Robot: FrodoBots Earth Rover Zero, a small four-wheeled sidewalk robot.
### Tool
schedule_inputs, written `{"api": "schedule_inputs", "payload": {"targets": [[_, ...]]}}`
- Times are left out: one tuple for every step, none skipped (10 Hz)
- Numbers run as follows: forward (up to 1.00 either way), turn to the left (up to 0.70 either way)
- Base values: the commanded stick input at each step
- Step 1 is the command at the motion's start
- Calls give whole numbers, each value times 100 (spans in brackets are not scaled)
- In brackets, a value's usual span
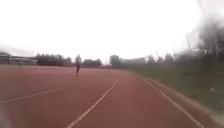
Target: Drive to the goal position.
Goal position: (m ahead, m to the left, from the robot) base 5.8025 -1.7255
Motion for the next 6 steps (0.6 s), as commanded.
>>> {"api": "schedule_inputs", "payload": {"targets": [[70, -26], [70, -26], [70, -26], [70, -26], [70, -25], [70, -31]]}}
